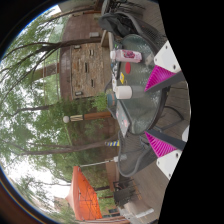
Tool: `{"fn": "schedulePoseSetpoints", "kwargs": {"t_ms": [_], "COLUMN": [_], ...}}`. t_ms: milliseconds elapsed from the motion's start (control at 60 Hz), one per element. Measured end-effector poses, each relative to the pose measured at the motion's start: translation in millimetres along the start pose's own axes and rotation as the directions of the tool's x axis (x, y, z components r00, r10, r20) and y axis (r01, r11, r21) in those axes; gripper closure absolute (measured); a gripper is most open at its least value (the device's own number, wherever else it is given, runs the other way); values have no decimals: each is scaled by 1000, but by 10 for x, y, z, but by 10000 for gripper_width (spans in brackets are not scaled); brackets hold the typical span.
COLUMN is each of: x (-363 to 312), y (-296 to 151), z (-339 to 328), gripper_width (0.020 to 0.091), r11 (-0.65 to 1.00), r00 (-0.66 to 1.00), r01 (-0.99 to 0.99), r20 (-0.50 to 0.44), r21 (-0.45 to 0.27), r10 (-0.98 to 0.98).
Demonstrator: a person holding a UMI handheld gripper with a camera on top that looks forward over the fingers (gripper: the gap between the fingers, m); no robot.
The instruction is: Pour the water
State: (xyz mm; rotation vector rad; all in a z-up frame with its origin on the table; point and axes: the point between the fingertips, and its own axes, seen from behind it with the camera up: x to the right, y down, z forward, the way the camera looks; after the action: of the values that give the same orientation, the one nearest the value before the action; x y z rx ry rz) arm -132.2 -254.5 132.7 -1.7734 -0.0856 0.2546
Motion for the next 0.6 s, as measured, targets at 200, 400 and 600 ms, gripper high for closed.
{"fn": "schedulePoseSetpoints", "kwargs": {"t_ms": [200, 400, 600], "x": [162, 949, 1946], "y": [-7, -68, -103], "z": [76, 359, 828], "gripper_width": [267, 278, 280], "r11": [1000, 999, 996], "r00": [1000, 991, 958], "r01": [17, 48, 85], "r20": [-24, -124, -274], "r21": [-4, 4, 6], "r10": [-17, -47, -80]}}
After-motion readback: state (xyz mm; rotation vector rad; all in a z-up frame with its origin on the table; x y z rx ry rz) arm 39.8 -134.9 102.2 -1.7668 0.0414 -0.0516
